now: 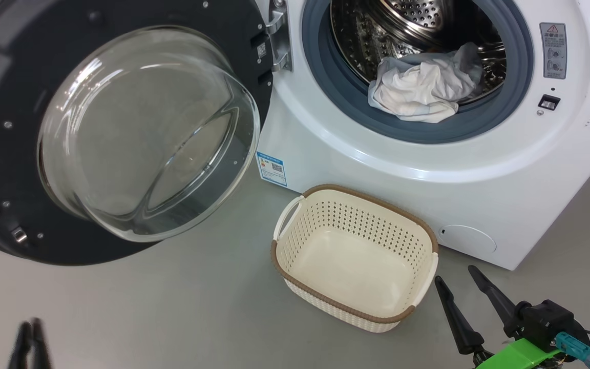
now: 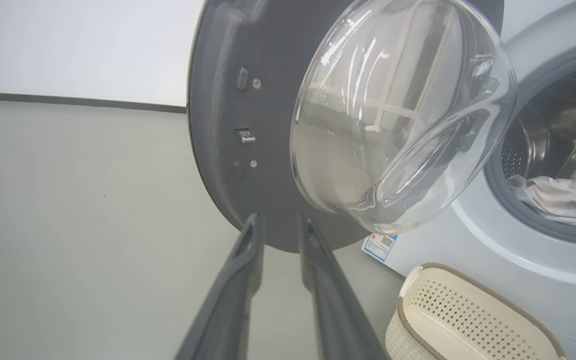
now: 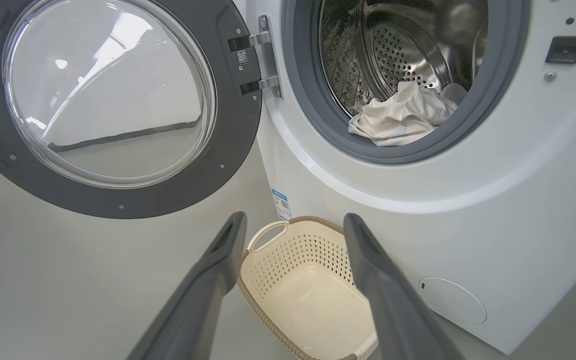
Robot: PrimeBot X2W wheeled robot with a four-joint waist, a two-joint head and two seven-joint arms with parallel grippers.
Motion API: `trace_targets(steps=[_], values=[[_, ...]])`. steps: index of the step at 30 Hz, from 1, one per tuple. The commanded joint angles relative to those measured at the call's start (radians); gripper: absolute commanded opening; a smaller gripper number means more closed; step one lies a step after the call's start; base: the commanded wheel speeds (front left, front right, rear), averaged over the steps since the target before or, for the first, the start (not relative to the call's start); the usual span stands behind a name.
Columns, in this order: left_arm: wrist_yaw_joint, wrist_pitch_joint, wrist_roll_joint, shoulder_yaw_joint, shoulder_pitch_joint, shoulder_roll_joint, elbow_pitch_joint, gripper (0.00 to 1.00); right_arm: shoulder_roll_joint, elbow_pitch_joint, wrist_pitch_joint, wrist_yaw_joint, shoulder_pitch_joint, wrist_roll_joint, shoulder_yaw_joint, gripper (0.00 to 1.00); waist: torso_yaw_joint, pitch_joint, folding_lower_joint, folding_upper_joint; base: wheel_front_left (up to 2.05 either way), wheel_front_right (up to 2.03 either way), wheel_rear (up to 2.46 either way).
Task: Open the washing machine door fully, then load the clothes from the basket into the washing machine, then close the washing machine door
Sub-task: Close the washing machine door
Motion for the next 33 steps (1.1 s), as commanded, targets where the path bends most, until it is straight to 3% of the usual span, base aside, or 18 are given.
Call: trace_targets(steps=[1,7,13,15,20,27,33], values=[[0.006,-0.006,0.015,0.065,-0.057,0.013,-0.052,0.00,-0.008,-0.024,-0.005,0.002,-0.021,0.010,0.016,1.00,-0.005,0.007,0.0000,0.0000,0.00,0.00,0.00],[-0.002,-0.006,0.001,0.166,-0.177,0.069,-0.144,0.00,-0.004,-0.033,-0.005,0.002,-0.019,0.006,0.005,1.00,-0.031,0.038,0.0000,0.0000,0.00,0.00,0.00],[-0.004,-0.006,-0.155,0.232,-0.367,0.268,-0.132,0.00,-0.003,-0.045,-0.005,0.002,-0.032,-0.002,-0.010,1.00,-0.085,0.085,0.0000,0.0000,0.00,0.00,0.00],[-0.004,-0.006,-0.197,0.239,-0.395,0.296,-0.114,0.00,-0.004,-0.046,-0.005,0.002,-0.035,-0.003,-0.010,1.00,-0.093,0.092,0.0000,0.0000,0.00,0.00,0.00],[-0.004,0.015,-0.471,0.260,-0.528,0.428,0.056,0.00,-0.007,-0.049,-0.005,0.002,-0.053,-0.003,-0.005,1.00,-0.127,0.121,0.0000,0.0000,0.00,0.00,0.00],[-0.004,0.267,-0.823,0.260,-0.687,0.601,0.323,0.00,-0.010,-0.051,-0.005,0.002,-0.064,-0.004,0.002,1.00,-0.149,0.145,0.0000,0.0000,0.00,0.00,0.00],[-0.004,0.538,-0.952,0.184,-0.731,0.711,0.456,0.00,-0.011,-0.043,-0.005,0.002,-0.067,-0.004,0.025,1.00,-0.149,0.150,0.0000,0.0000,0.00,0.00,0.00]])
